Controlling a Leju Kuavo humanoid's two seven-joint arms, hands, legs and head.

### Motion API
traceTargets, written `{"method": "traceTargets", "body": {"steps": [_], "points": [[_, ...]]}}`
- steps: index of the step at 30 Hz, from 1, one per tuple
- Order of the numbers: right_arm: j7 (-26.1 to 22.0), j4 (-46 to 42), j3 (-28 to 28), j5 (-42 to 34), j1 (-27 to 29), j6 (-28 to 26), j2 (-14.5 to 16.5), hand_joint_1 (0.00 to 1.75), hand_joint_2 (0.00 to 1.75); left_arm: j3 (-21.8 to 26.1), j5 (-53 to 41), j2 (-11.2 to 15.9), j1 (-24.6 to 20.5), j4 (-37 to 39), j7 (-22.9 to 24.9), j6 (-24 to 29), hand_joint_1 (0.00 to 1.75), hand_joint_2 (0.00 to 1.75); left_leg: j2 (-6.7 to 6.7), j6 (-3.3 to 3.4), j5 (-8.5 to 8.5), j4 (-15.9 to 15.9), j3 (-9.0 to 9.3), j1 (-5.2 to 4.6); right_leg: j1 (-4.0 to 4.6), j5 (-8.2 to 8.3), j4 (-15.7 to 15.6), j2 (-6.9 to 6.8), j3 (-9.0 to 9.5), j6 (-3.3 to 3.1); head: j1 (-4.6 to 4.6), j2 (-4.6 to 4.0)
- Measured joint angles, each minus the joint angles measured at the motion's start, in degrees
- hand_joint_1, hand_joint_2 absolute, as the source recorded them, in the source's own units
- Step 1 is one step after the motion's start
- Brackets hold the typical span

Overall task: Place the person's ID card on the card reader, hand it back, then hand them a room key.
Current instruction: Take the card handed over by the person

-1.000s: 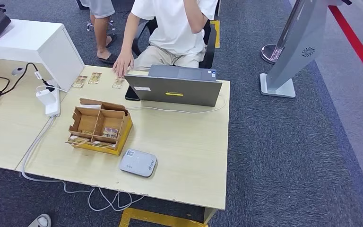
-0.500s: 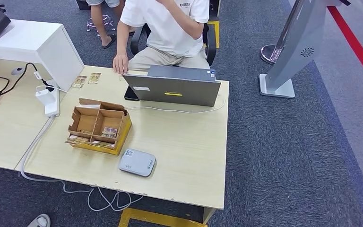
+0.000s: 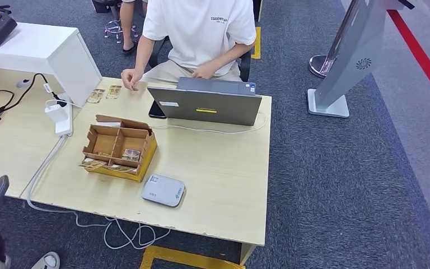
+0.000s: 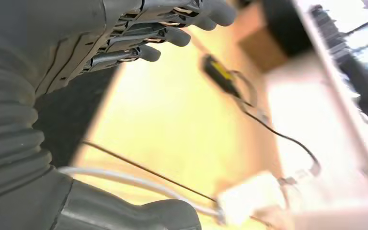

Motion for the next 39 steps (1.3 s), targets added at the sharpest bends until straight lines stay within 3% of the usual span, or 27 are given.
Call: {"method": "traceTargets", "body": {"steps": [2, 4, 8, 11, 15, 20, 26, 30, 39], "points": [[0.6, 0.0, 0.5, 0.4, -0.4, 0.0, 0.1, 0.00, 0.00, -8.3, -7.3, 0.0, -3.1, -4.8, 2.8, 5.6, 0.00, 0.00, -0.02, 0.06, 0.18, 0.0, -0.24, 0.05, 0.03, 0.18, 0.0, 0.00, -0.24, 0.02, 0.02, 0.00], [1.2, 0.0, 1.0, 0.8, -1.0, 0.1, 0.2, 0.00, 0.00, -17.0, -15.7, -0.3, -7.1, -8.2, 6.1, 10.6, 0.00, 0.00, -0.10, 0.12, 0.34, 0.0, -0.47, 0.05, 0.03, 0.33, 0.0, -0.08, -0.41, 0.08, 0.10, 0.00], [1.9, 0.1, 2.0, 1.3, -2.2, 0.1, 0.7, 0.00, 0.00, -33.2, -30.5, -2.4, -14.2, -11.9, 13.5, 17.7, 0.00, 1.75, 0.06, 0.12, 0.44, 0.0, -0.57, -0.02, -0.01, 0.54, 0.0, 0.18, -0.52, 0.24, 0.11, 0.00], [2.4, 0.1, 2.4, 1.4, -2.6, 0.1, 1.2, 0.00, 0.00, -42.9, -45.5, -3.5, -18.8, -12.5, 22.0, 20.4, 0.00, 1.75, 0.12, 0.15, 0.47, 0.0, -0.64, -0.07, -0.03, 0.62, 0.0, 0.27, -0.58, 0.29, 0.11, 0.00], [2.9, 0.2, 2.6, 0.8, -2.9, 0.1, 1.5, 0.00, 0.00, -53.2, -60.2, -3.4, -26.1, -9.2, 31.2, 14.5, 0.00, 1.75, 0.17, 0.22, 0.52, 0.0, -0.66, -0.11, -0.03, 0.65, 0.0, 0.30, -0.62, 0.28, 0.09, 0.00], [3.0, 0.3, 2.6, 0.3, -2.9, 0.1, 1.6, 0.00, 0.00, -59.6, -62.3, -3.4, -30.9, -4.4, 33.6, 12.5, 0.00, 1.75, 0.40, 0.21, 0.52, 0.0, -0.66, -0.11, -0.02, 0.69, 0.0, 0.51, -0.70, 0.22, 0.07, 0.00], [2.9, 0.3, 2.6, 0.2, -2.8, 0.1, 1.6, 0.00, 0.00, -62.4, -62.4, -3.4, -31.9, -2.0, 34.3, 12.7, 0.00, 1.75, 0.41, 0.21, 0.51, 0.0, -0.68, -0.10, -0.01, 0.68, 0.0, 0.52, -0.73, 0.21, 0.08, 0.00], [2.6, 0.3, 2.6, 0.3, -2.6, 0.1, 1.6, 0.00, 0.00, -62.9, -62.0, -3.3, -31.8, -1.3, 34.4, 12.7, 1.75, 1.75, 0.41, 0.21, 0.51, 0.0, -0.71, -0.11, -0.01, 0.68, 0.0, 0.51, -0.73, 0.21, 0.08, 0.00], [1.8, 0.3, 3.1, 0.8, -2.3, 0.1, 1.6, 0.00, 0.00, -62.9, -58.6, -2.6, -30.4, -0.6, 32.0, 13.9, 1.75, 1.75, 0.41, 0.21, 0.51, 0.0, -0.72, -0.11, -0.02, 0.68, 0.0, 0.51, -0.74, 0.21, 0.08, 0.00]]}}
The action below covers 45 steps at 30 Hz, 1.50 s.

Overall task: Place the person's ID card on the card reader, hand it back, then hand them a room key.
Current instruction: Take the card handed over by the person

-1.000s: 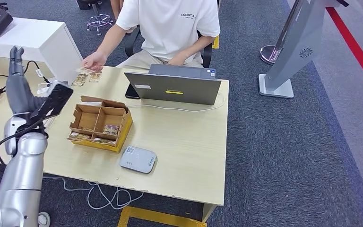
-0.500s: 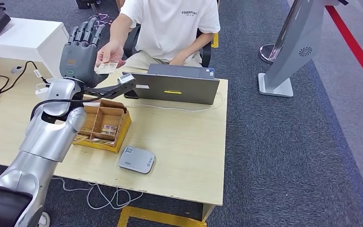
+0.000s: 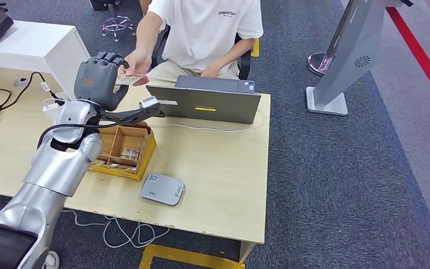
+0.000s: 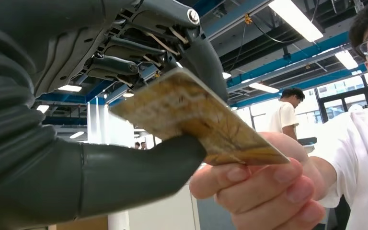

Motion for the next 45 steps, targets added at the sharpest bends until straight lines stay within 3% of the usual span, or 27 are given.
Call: {"method": "traceTargets", "body": {"steps": [17, 20, 26, 35, 45], "points": [[0.5, 0.0, 0.2, -0.5, 0.4, 0.0, -0.1, 0.00, 0.00, -1.1, 4.2, -2.1, 1.6, -0.8, -3.4, -1.2, 1.75, 1.75, 0.00, 0.00, 0.00, 0.0, 0.00, 0.00, 0.00, 0.00, 0.0, 0.00, -0.02, 0.00, 0.00, 0.00], [0.4, 0.0, 0.2, -0.8, 0.7, 0.0, -0.1, 0.00, 0.00, -1.9, 6.4, -2.9, 4.4, -4.5, -5.2, -0.3, 1.75, 1.75, 0.00, 0.00, -0.01, 0.0, 0.00, -0.02, -0.01, -0.01, 0.0, 0.00, -0.01, 0.01, 0.00, 0.00], [0.0, 0.0, 0.2, -1.9, 1.5, 0.0, -0.1, 0.00, 0.00, -6.1, 7.1, -3.8, 14.0, -16.1, -6.0, -0.5, 1.75, 1.75, 0.02, -0.01, -0.07, 0.0, -0.03, -0.09, -0.06, -0.06, 0.0, 0.02, -0.05, 0.06, -0.01, 0.00], [-0.5, 0.0, -0.2, -3.7, 2.6, 0.0, -0.2, 0.00, 0.00, -11.3, 2.0, -3.7, 23.2, -22.4, -0.6, -5.4, 1.75, 1.75, 0.02, -0.03, -0.07, 0.0, -0.03, -0.08, -0.06, -0.06, 0.0, 0.01, -0.07, 0.06, 0.00, 0.00], [-0.5, 0.0, -1.2, -4.3, 3.1, 0.0, -0.3, 0.00, 0.00, -11.6, -11.3, -3.8, 26.0, -19.4, 10.4, -4.6, 1.75, 1.75, 0.02, -0.03, -0.08, 0.0, -0.03, -0.08, -0.06, -0.06, 0.0, 0.01, -0.15, 0.06, 0.00, 0.00]]}}
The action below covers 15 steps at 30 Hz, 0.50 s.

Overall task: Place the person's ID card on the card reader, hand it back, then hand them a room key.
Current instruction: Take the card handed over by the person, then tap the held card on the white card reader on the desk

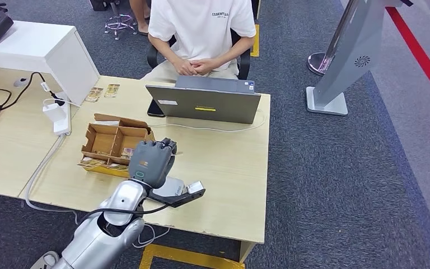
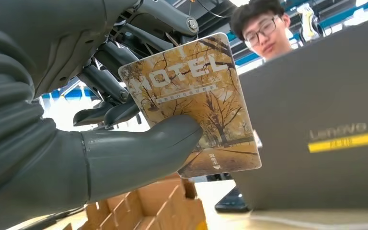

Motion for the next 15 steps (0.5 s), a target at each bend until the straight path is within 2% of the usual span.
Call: {"method": "traceTargets", "body": {"steps": [7, 15], "points": [[0.0, 0.0, -0.1, -0.3, 0.2, 0.0, -0.1, 0.00, 0.00, 0.0, -2.6, -0.6, 0.8, 3.3, 2.9, -2.2, 1.75, 1.75, 0.00, 0.00, 0.00, 0.0, 0.00, 0.00, 0.00, 0.00, 0.0, 0.00, 0.07, 0.00, 0.00, 0.00], [0.2, 0.0, -0.6, -0.6, 0.4, 0.0, -0.5, 0.00, 0.00, 0.0, -2.5, -1.0, 2.8, 5.9, 3.0, -2.5, 1.75, 1.75, 0.00, 0.00, 0.00, 0.0, -0.01, 0.00, 0.00, 0.00, 0.0, 0.00, 0.09, 0.00, 0.00, 0.00]]}}
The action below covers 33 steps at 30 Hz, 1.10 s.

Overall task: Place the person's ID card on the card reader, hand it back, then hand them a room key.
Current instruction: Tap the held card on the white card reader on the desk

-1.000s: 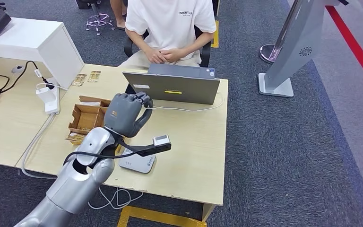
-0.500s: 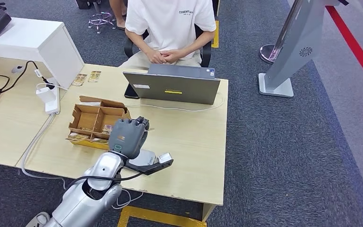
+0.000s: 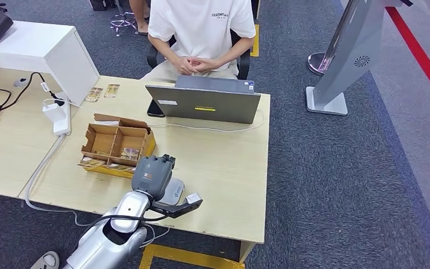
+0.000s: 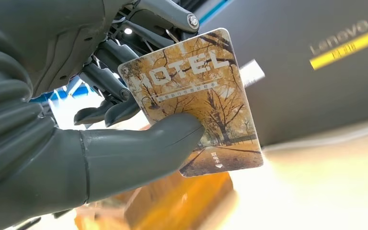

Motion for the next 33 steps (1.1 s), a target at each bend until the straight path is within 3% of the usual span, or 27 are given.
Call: {"method": "traceTargets", "body": {"steps": [9, 25, 27, 33], "points": [[-0.2, 0.0, -0.9, -0.6, 0.8, 0.0, -0.5, 0.00, 0.00, 0.1, 1.1, -0.1, 5.8, 0.0, -0.7, 1.0, 1.75, 1.75, 0.00, 0.02, -0.02, 0.0, 0.00, 0.00, 0.00, -0.06, 0.0, -0.01, -0.08, 0.04, 0.00, 0.00], [-0.1, 0.0, -0.9, 0.3, 0.6, 0.0, -1.0, 0.00, 0.00, 3.2, 2.7, -0.7, 6.8, 1.3, -1.0, 2.0, 1.75, 1.75, -0.01, 0.02, -0.01, 0.0, 0.02, 0.00, 0.01, -0.05, 0.0, -0.02, 0.00, 0.05, 0.00, 0.00], [0.0, 0.0, -0.9, 0.6, 0.5, 0.0, -1.0, 0.00, 0.00, 3.9, 2.7, -0.9, 6.6, 2.0, -1.7, 5.0, 1.75, 1.75, -0.01, 0.02, -0.01, 0.0, 0.02, 0.00, 0.01, -0.05, 0.0, -0.02, -0.03, 0.05, -0.01, 0.00], [0.6, 0.0, -0.4, 2.6, -0.3, 0.0, -1.0, 0.00, 0.00, 6.0, 0.8, -0.9, 3.8, 2.8, -7.5, 23.2, 1.75, 1.75, -0.05, 0.03, 0.04, 0.0, 0.01, 0.00, 0.00, -0.03, 0.0, -0.05, 0.01, 0.05, 0.00, 0.00]]}}
